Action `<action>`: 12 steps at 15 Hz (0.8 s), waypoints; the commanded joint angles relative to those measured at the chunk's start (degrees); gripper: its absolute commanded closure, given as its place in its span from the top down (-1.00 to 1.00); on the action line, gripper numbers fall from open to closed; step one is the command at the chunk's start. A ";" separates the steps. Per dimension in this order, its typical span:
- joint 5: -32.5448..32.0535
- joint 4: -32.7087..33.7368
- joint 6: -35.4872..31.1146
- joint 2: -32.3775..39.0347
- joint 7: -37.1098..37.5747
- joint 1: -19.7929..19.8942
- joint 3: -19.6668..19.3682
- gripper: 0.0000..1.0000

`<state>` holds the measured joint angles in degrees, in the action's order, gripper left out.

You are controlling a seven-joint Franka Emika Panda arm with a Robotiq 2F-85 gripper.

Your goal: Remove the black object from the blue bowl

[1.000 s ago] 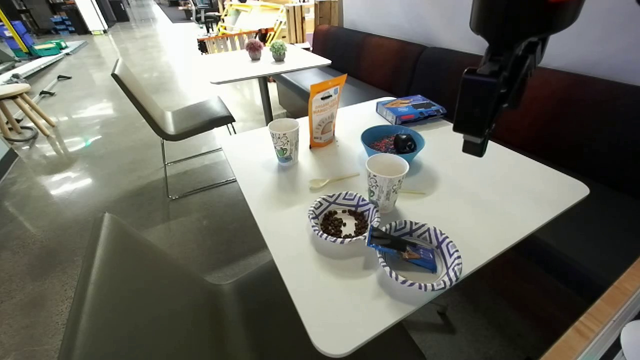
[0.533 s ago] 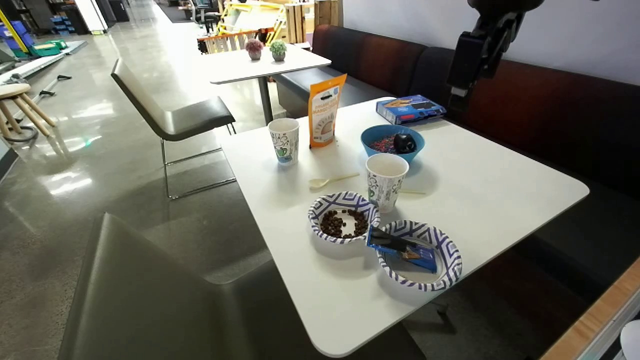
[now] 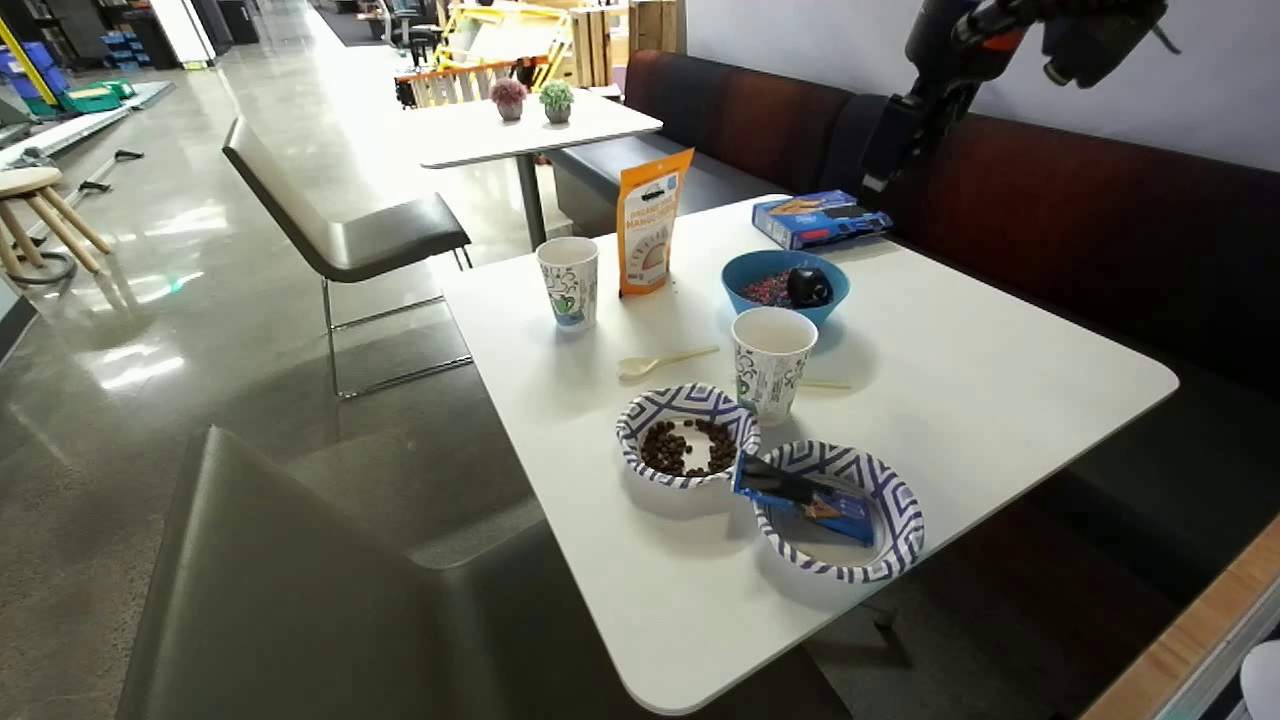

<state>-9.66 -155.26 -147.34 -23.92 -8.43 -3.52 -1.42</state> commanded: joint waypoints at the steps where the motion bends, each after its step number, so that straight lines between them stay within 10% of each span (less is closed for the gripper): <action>1: 2.07 3.74 -6.30 10.60 -1.57 0.82 -1.28 1.00; 12: 9.53 11.53 -5.09 20.96 1.33 3.68 -1.13 1.00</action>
<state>-0.09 -143.77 -152.60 -2.88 -7.19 -0.39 -3.14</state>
